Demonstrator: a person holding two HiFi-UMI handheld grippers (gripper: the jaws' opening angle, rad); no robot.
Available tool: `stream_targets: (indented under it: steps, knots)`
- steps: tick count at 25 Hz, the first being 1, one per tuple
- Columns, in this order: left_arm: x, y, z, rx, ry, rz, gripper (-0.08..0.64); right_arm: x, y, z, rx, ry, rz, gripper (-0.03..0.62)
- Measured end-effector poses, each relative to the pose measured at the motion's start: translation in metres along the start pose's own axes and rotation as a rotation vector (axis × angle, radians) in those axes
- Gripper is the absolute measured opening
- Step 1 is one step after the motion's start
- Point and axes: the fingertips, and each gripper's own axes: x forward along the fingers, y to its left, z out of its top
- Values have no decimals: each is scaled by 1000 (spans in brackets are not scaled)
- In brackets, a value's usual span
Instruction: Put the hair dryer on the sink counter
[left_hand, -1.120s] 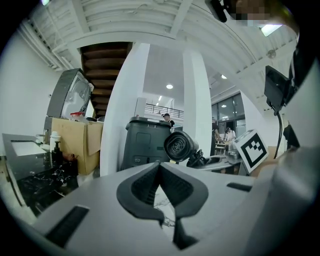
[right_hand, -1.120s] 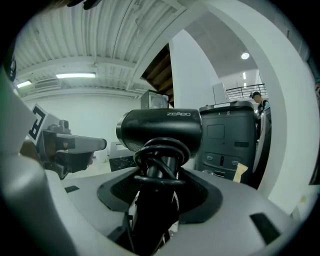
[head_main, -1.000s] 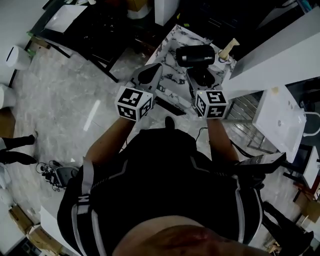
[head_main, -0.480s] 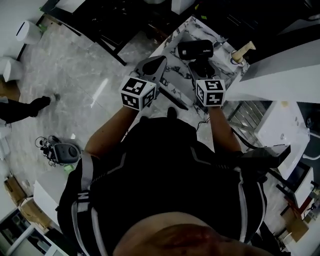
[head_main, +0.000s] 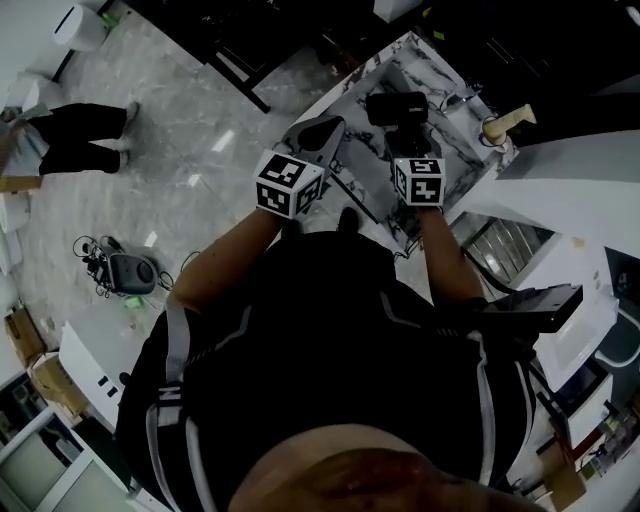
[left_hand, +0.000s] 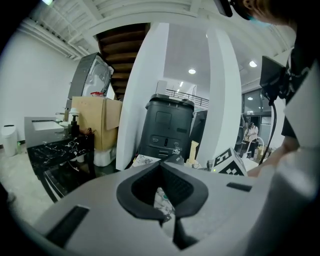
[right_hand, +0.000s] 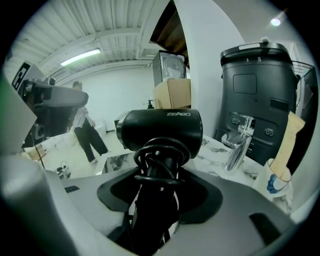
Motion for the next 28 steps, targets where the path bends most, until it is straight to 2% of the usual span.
stream_targets:
  steps: [13, 28]
  knots:
    - [27, 8, -51, -27, 128, 31, 2, 72, -22, -67, 99, 179, 7, 245]
    - [27, 13, -69, -41, 172, 80, 2, 120, -33, -142, 178, 392, -32, 245]
